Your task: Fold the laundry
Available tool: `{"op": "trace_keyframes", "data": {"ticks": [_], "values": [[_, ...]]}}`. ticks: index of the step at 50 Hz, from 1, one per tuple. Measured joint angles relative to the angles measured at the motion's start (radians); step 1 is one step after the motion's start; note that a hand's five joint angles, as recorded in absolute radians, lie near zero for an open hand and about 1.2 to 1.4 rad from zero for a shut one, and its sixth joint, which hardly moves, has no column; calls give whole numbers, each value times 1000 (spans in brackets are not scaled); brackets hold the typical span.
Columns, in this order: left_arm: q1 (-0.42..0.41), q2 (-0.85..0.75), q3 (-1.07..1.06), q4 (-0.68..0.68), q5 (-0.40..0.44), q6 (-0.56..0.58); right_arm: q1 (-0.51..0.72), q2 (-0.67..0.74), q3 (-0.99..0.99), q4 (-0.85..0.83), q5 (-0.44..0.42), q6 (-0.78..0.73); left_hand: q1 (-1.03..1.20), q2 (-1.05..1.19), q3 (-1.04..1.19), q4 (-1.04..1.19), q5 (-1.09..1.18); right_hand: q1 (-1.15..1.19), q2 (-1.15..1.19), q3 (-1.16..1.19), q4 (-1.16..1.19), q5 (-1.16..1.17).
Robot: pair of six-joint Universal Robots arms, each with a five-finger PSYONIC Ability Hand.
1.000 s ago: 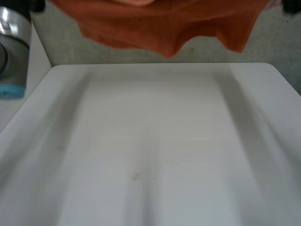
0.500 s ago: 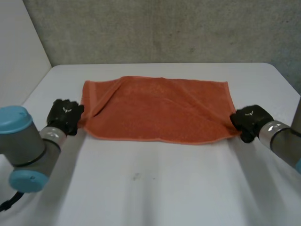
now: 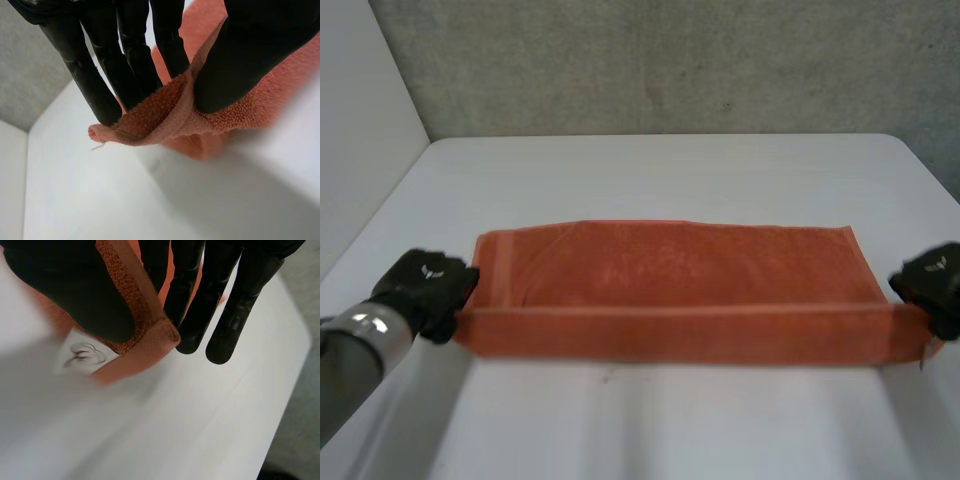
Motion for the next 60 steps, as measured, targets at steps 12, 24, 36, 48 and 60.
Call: {"op": "trace_keyframes", "data": {"ticks": [12, 24, 36, 48, 60], "values": [[-61, -435, 403, 222, -22, 1, 134, 349, -281, -325, 74, 147, 0, 0, 0, 0, 0, 0, 0, 0, 0, 0], [-75, -687, 730, 232, -54, 18, 191, 612, -587, -442, 152, 157, 0, 0, 0, 0, 0, 0, 0, 0, 0, 1], [-102, -711, 721, 318, -42, 30, 231, 677, -668, -463, 238, 221, -907, -998, -981, -993, -914, -771, -950, -971, -958, -929], [-102, -549, 587, 382, -48, 19, 221, 434, -487, -452, 216, 376, -907, -1001, -981, -993, -914, -771, -950, -971, -958, -930], [-44, -405, 403, 366, -47, -11, 135, 224, -241, -260, 35, 410, -907, -1001, -982, -993, -914, -771, -950, -971, -958, -930]]}}
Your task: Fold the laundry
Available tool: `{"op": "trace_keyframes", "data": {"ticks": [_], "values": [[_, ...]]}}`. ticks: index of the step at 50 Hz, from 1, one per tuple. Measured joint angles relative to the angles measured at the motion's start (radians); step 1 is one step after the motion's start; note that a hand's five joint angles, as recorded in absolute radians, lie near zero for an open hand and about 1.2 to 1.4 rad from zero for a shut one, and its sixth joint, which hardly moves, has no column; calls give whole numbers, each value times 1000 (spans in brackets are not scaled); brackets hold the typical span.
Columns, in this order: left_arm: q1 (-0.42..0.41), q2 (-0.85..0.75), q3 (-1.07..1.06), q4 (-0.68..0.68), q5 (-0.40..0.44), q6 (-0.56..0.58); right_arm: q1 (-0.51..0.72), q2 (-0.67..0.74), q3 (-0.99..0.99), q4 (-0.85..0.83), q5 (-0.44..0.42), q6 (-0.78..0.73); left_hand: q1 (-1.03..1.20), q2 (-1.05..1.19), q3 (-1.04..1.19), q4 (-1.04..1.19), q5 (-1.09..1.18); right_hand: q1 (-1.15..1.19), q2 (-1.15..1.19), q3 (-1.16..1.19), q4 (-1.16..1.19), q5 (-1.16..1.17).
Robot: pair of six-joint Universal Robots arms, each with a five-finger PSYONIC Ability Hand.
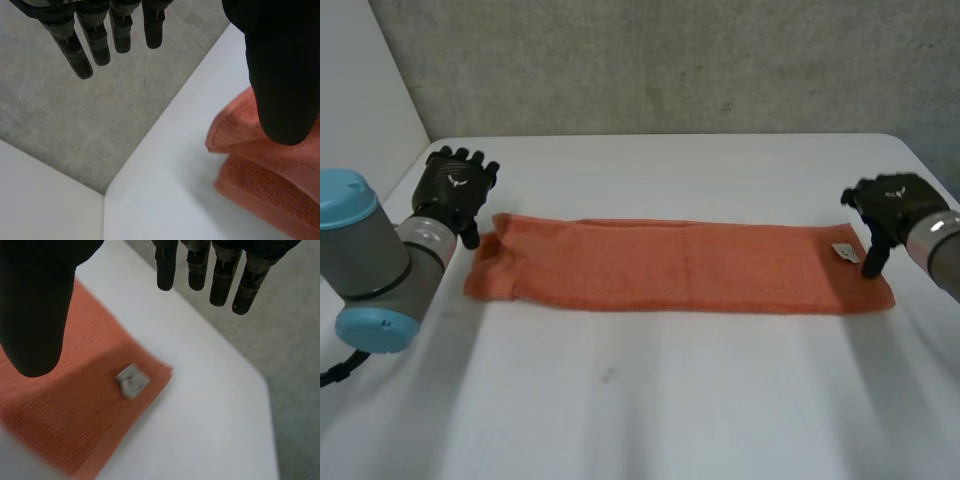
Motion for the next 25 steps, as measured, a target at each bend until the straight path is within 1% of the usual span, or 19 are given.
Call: {"op": "trace_keyframes", "data": {"ticks": [1, 2, 5, 8, 9, 10, 11, 12, 16, 17, 20, 21, 25], "values": [[0, 0, 0, 0, 0, 0, 0, 0, 0, 0, 0, 0, 0, 0, 0, 0, 0, 0, 0, 0, 0, 0], [14, 1, -10, -8, 1, -16, -26, -8, 34, 22, -27, 7, 0, 0, 0, 0, 0, 0, 0, 0, 0, 0], [25, -3, -14, -17, 5, -35, -46, -11, 55, 29, -48, 12, 0, 0, 0, 0, 0, 0, 0, 0, 0, 0], [45, -12, -14, -38, 28, -91, -90, -12, 97, 33, -102, 22, 0, 0, 0, 0, 0, 1, 3, 4, 2, 0], [45, -12, -14, -38, 28, -91, -90, -12, 97, 33, -102, 22, 0, 0, 0, 0, 0, 1, 3, 4, 2, 0], [54, -19, -12, -53, 52, -137, -116, -8, 120, 30, -137, 27, 0, 0, 0, 0, 0, 15, 24, 31, 20, 21], [54, -19, -12, -53, 52, -137, -116, -8, 120, 30, -137, 27, 0, 0, 0, 0, 0, 15, 24, 31, 20, 21], [58, -23, -11, -63, 73, -174, -136, -3, 135, 24, -161, 29, 0, 0, 0, 0, 0, 55, 84, 94, 74, 67], [60, -31, -11, -75, 99, -229, -169, 14, 153, 1, -197, 30, 0, 0, 0, 0, 0, 117, 142, 162, 143, 128], [60, -34, -11, -77, 103, -240, -177, 21, 156, -9, -207, 30, 2, 1, 0, 1, 0, 155, 187, 206, 186, 166], [59, -42, -12, -79, 108, -253, -192, 38, 160, -27, -227, 30, 3, 2, 0, 2, 0, 167, 204, 220, 201, 179], [58, -48, -13, -79, 108, -259, -204, 53, 161, -42, -245, 29, 4, 8, 3, 2, 4, 248, 307, 312, 294, 266], [58, -58, -14, -79, 107, -261, -218, 79, 158, -58, -270, 28, 13, 29, 9, 17, 4, 308, 378, 386, 367, 336]]}}
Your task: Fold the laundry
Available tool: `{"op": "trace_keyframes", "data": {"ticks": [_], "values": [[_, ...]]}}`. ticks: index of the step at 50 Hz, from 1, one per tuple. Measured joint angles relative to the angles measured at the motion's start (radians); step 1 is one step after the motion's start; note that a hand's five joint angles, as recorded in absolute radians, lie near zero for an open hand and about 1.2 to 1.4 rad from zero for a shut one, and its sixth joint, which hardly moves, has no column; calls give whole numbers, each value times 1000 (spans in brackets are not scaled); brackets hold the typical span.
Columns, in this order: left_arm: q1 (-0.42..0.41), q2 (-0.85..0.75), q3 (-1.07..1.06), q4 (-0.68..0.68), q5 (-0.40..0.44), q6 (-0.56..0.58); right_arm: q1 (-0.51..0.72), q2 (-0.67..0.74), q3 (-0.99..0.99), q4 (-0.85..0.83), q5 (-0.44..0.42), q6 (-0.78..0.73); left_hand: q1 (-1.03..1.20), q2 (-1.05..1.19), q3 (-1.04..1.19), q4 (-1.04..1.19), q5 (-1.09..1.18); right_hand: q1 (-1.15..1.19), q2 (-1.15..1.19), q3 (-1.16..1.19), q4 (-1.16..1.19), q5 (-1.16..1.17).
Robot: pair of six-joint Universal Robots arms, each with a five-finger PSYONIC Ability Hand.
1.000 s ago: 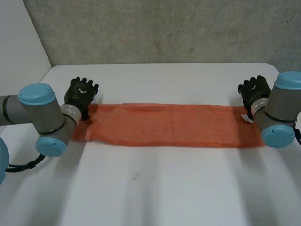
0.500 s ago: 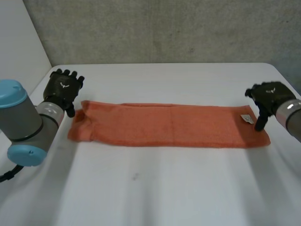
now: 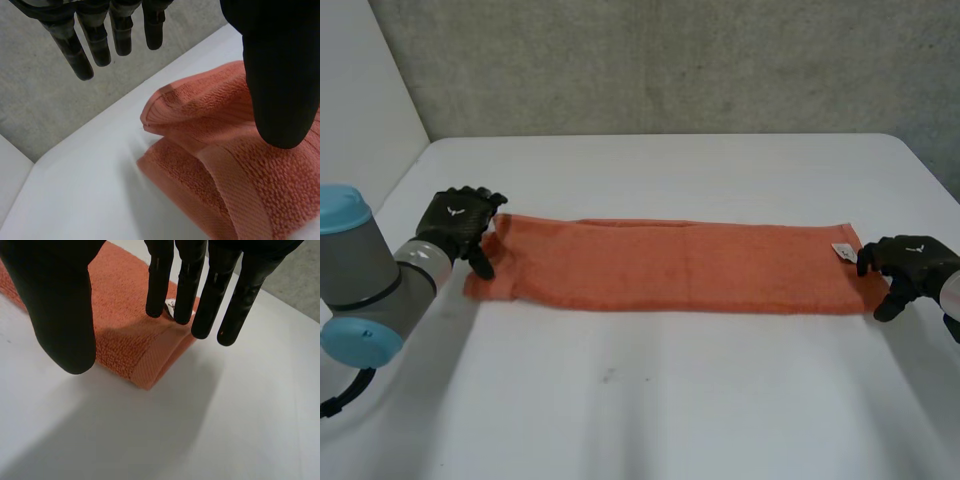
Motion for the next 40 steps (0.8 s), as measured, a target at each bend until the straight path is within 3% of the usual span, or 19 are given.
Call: {"op": "trace_keyframes", "data": {"ticks": [10, 11, 15, 20, 23, 33, 40], "values": [[0, -5, -11, 1, -6, 6, -9, 54, -18, -30, -20, -6, 114, 95, 100, 106, 105, 114, 130, 129, 129, 126], [0, -5, -14, 2, -7, 7, -10, 61, -22, -38, -19, -8, 114, 96, 101, 106, 106, 279, 329, 333, 333, 331], [0, -2, -18, 2, -7, 8, -14, 65, -28, -51, -14, -10, 114, 97, 101, 106, 106, 431, 553, 551, 553, 544], [-1, 5, -29, 4, -7, 8, -29, 70, -46, -68, 8, -12, 114, 97, 101, 106, 106, 435, 570, 582, 591, 566], [-1, 10, -35, 5, -7, 7, -42, 80, -64, -72, 42, -15, 114, 97, 101, 106, 106, 435, 570, 582, 591, 566], [-4, 56, -74, 6, -7, 7, -168, 123, -240, -64, 316, -181, 114, 97, 101, 106, 106, 435, 570, 582, 591, 570], [-6, 86, -91, 6, -6, 7, -171, 97, -293, -66, 349, -245, 113, 97, 101, 105, 105, 435, 570, 582, 591, 580]]}}
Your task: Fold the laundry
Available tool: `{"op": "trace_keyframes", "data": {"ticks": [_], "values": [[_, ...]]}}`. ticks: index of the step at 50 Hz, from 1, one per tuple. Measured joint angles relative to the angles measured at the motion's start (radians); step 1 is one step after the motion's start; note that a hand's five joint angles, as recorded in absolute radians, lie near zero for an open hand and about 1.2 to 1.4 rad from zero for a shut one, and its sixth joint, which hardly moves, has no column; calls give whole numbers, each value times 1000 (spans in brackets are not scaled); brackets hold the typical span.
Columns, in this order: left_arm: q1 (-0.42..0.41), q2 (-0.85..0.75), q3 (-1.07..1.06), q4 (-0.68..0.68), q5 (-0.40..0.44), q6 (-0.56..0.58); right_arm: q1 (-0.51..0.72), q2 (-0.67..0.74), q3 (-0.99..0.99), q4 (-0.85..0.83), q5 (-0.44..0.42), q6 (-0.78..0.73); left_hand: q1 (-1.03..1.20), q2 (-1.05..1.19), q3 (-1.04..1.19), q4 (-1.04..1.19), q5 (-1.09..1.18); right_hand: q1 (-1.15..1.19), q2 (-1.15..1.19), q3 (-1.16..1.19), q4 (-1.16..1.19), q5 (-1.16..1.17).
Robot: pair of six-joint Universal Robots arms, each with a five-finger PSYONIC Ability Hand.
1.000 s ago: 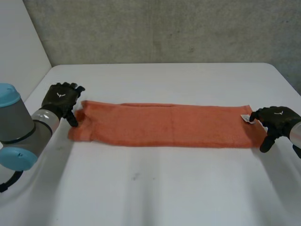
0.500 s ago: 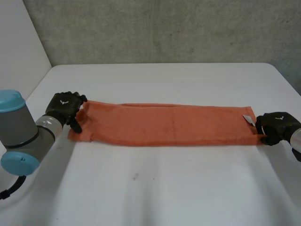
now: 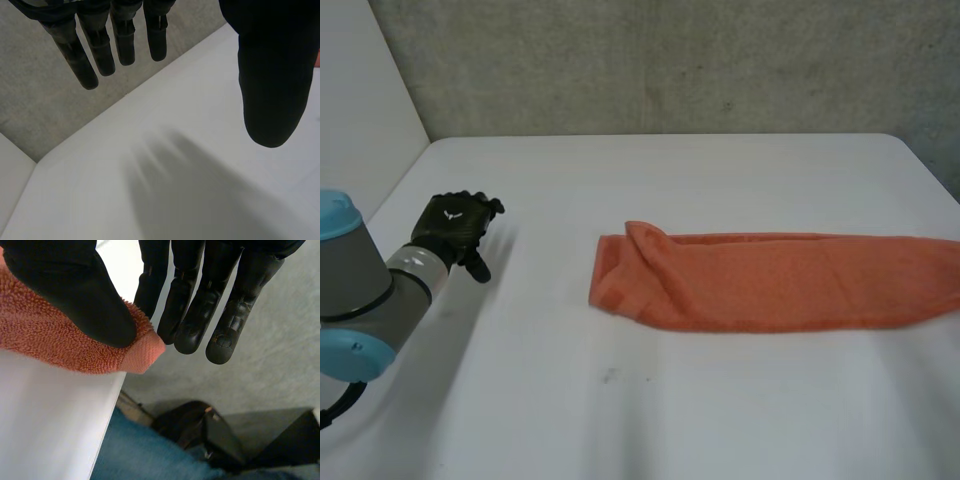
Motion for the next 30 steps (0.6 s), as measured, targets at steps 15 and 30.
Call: {"op": "trace_keyframes", "data": {"ticks": [15, 30], "values": [[-11, 19, -15, 1, -2, -2, 643, -100, -22, -91, -194, 133, -2, -2, -2, -2, -3, 11, 0, 2, 0, 0], [-19, 35, -23, 2, -1, -2, 1040, 150, -61, -159, -220, 94, -15, -21, -18, -27, -34, -301, -372, -372, -356, -319]]}}
